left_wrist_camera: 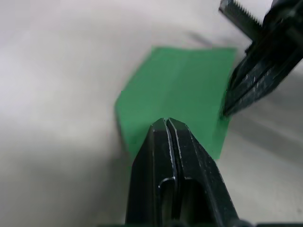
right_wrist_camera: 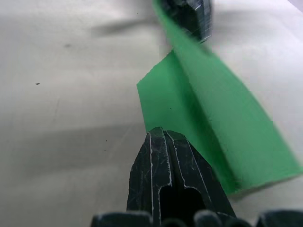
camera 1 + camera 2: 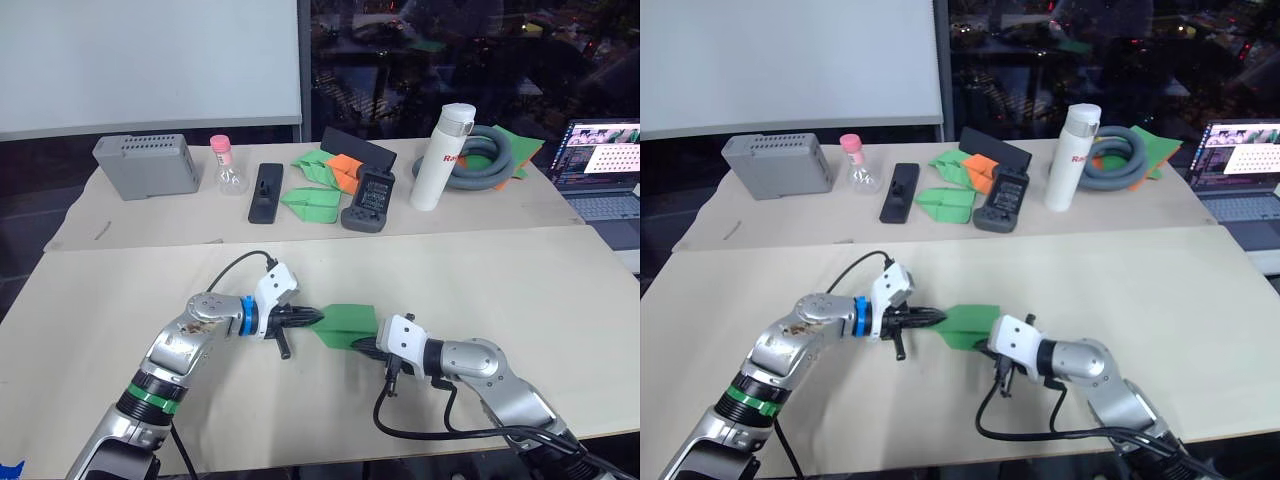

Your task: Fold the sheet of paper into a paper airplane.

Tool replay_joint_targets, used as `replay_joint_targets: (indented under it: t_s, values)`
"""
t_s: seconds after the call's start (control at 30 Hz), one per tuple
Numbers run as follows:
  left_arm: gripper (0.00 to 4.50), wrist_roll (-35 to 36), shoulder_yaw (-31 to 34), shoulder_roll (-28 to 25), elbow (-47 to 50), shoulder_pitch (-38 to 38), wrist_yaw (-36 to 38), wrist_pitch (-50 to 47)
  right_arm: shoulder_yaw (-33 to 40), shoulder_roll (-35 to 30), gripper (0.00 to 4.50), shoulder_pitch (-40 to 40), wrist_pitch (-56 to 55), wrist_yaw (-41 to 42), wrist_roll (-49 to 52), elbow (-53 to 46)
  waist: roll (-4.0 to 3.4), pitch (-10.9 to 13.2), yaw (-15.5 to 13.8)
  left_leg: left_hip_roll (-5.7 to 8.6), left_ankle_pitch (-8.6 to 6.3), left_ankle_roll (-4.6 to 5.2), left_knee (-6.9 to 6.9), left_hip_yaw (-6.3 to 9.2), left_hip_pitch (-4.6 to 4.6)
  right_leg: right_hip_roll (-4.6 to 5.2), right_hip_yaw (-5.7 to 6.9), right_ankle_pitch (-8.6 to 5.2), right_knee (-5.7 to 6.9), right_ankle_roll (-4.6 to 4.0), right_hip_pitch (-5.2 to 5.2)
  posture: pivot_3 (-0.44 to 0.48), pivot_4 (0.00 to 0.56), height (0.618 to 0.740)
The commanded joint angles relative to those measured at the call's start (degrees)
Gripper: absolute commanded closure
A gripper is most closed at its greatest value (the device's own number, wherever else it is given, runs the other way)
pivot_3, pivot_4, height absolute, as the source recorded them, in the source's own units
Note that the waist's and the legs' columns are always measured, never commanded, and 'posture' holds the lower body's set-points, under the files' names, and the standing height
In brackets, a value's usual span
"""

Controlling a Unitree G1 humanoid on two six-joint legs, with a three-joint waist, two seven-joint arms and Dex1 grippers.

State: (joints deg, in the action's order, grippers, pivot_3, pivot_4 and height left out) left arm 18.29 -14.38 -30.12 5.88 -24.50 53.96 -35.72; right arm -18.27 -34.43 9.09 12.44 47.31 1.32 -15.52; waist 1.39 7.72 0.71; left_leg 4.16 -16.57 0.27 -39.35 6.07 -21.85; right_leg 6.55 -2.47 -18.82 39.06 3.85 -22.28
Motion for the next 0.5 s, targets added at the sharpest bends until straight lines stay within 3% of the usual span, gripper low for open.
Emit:
replay_joint_targets:
  t_s: [0.03,0.5]
  values:
    - [4.5,0.3,0.11,0.4,1.28,0.09,-0.13,-0.32,0.16,-0.55,4.46,-0.36,2.2,0.44,-0.33,-0.08,0.0,0.0,0.01,0.0,0.0,0.0,0.0,0.0,0.0,0.0,0.0,0.0,0.0,0.0,0.0,0.0,0.15,0.74]
    - [4.5,-1.67,-2.55,1.79,-0.56,2.34,-0.75,1.63,6.86,-4.29,4.46,-0.68,14.01,6.27,11.6,-11.78,0.0,0.0,0.01,0.0,0.0,0.01,0.0,0.0,-0.11,0.01,0.0,0.0,-0.06,0.0,-0.04,0.0,0.15,0.74]
